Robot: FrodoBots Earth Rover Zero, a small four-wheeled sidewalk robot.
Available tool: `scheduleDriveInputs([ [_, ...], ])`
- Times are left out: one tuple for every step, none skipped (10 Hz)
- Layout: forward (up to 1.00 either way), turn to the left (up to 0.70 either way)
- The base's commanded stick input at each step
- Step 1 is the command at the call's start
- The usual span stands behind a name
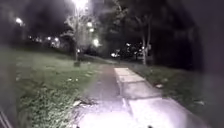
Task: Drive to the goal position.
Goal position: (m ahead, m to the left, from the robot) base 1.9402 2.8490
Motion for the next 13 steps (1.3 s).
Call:
scheduleDriveInputs([
  [0.7,0.0],
  [0.7,0.0],
  [0.7,0.0],
  [0.7,0.0],
  [0.7,0.0],
  [0.7,0.0],
  [0.7,0.0],
  [0.7,0.0],
  [0.7,0.0],
  [0.7,0.0],
  [0.7,0.0],
  [0.7,0.0],
  [0.7,0.0],
])
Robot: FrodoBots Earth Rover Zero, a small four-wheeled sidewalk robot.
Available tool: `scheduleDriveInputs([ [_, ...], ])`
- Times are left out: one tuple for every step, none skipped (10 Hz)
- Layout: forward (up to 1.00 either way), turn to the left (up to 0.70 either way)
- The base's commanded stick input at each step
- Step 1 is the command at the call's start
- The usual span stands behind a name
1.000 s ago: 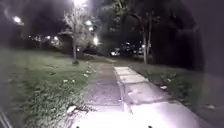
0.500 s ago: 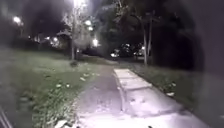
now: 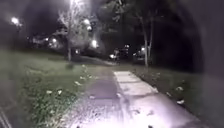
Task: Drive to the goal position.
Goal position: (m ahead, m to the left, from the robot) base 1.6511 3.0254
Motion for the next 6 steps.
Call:
scheduleDriveInputs([
  [0.7,0.0],
  [0.7,0.0],
  [0.7,0.0],
  [0.7,0.0],
  [0.7,0.0],
  [0.7,0.0],
])
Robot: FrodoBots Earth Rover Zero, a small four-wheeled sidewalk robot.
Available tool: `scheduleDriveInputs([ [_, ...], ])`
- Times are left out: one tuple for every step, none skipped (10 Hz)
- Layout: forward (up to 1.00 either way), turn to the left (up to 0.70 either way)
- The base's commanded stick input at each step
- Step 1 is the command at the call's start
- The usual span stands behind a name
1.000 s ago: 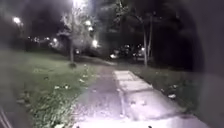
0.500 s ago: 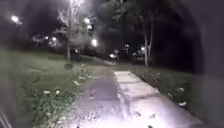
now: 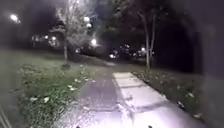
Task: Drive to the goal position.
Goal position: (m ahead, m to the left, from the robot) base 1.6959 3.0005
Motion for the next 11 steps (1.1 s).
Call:
scheduleDriveInputs([
  [0.7,0.0],
  [0.7,0.0],
  [0.7,0.0],
  [0.7,0.0],
  [0.7,0.0],
  [0.7,0.0],
  [0.7,0.0],
  [0.7,0.0],
  [0.7,0.0],
  [0.7,0.0],
  [0.7,0.0],
])
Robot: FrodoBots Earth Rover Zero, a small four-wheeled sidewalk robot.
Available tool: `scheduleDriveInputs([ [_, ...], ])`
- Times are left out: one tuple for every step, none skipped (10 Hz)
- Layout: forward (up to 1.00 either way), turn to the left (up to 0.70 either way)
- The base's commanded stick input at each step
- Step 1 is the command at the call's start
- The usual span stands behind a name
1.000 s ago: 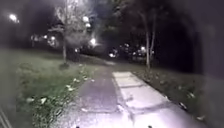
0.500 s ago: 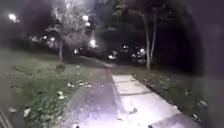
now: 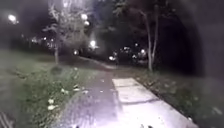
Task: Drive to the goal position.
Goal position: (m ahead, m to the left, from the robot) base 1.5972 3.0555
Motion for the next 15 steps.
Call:
scheduleDriveInputs([
  [0.7,0.0],
  [0.7,0.0],
  [0.7,0.0],
  [0.7,0.0],
  [0.7,0.0],
  [0.7,0.0],
  [0.7,0.14],
  [0.7,0.35],
  [0.7,0.35],
  [0.7,0.15],
  [0.7,0.0],
  [0.7,0.0],
  [0.7,0.0],
  [0.7,0.0],
  [0.7,0.0],
])
